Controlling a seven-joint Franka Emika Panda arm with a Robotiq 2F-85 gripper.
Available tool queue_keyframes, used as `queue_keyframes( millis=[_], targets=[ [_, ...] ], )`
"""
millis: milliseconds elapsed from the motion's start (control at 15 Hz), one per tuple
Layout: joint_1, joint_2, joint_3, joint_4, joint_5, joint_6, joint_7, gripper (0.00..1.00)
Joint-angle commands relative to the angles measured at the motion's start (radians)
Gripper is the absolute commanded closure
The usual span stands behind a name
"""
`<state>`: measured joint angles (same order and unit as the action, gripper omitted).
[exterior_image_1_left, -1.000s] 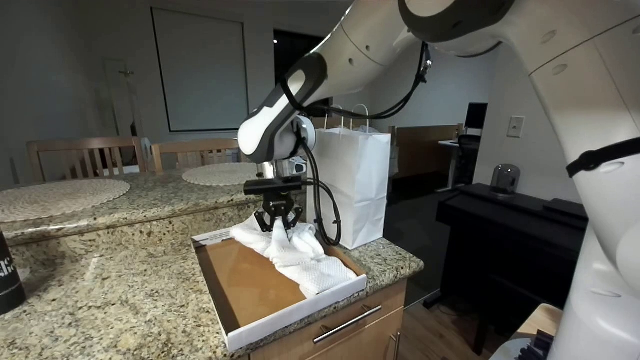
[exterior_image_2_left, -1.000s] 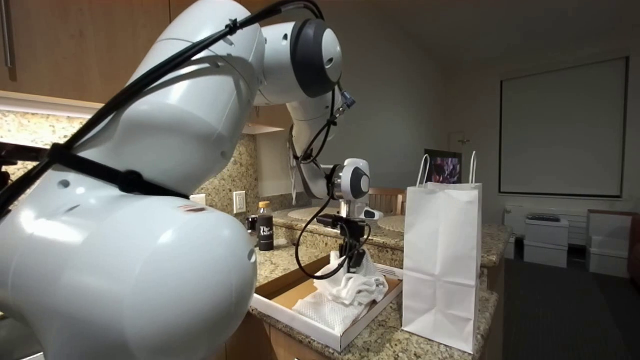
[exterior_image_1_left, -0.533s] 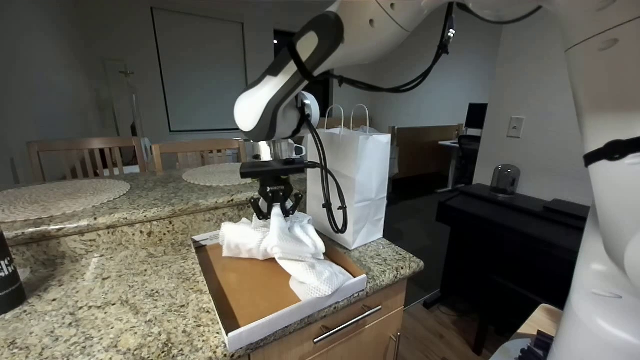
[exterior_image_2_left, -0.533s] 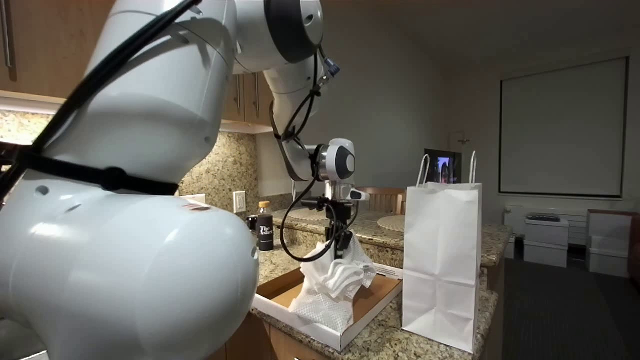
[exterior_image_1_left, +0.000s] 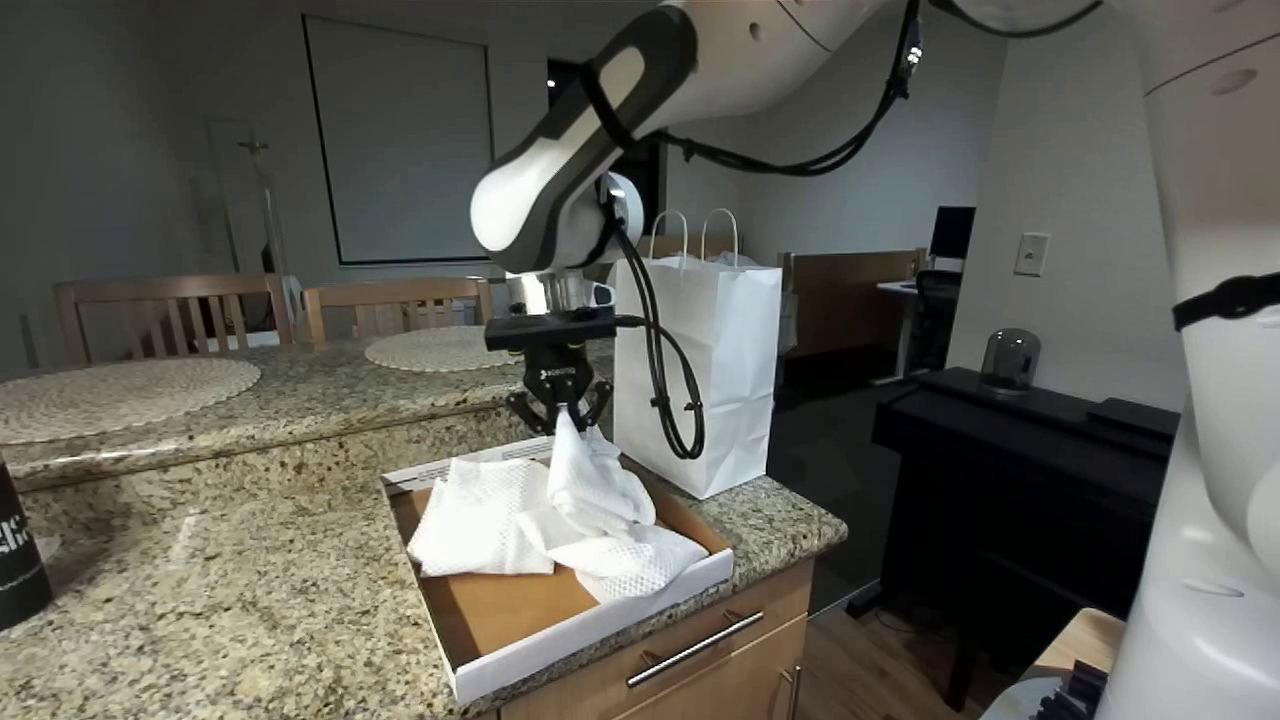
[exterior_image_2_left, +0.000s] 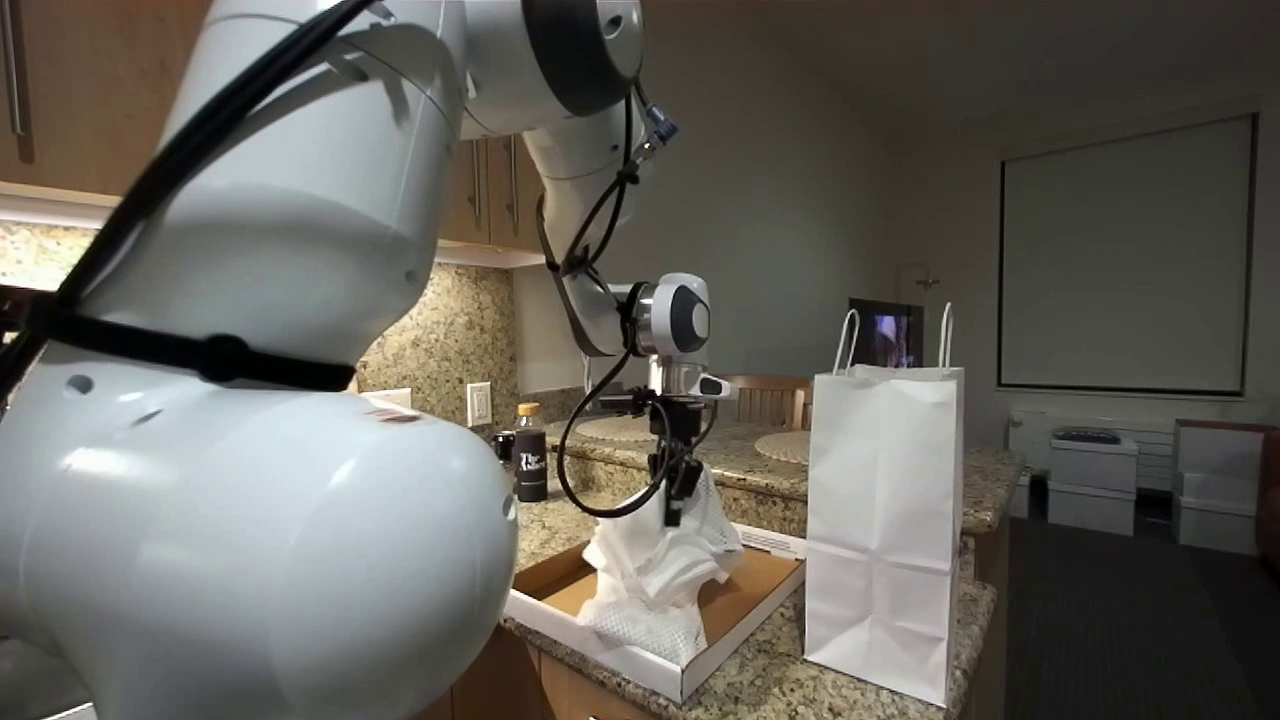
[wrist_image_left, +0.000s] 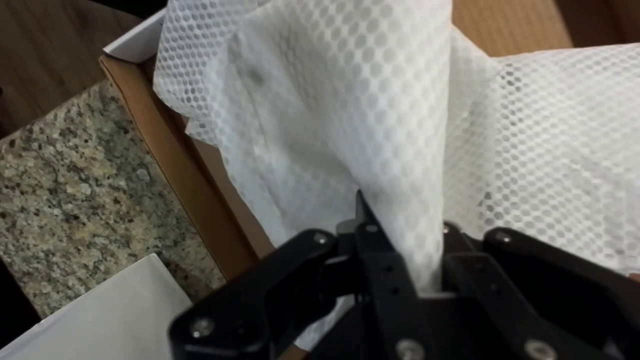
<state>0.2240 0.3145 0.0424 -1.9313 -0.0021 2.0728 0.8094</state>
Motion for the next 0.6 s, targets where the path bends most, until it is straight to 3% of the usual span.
queue_keyframes(
  millis=[0,267,533],
  targets=[
    [-0.024,-0.036,0.014,-0.016,0.032,-0.043,-0.052,0.88],
    [-0.031,-0.162,0.024,-0.042,0.048,-0.078,-0.126,0.89],
    [-0.041,-0.304,0.043,0.009,0.077,-0.248,-0.231,0.90]
  ],
)
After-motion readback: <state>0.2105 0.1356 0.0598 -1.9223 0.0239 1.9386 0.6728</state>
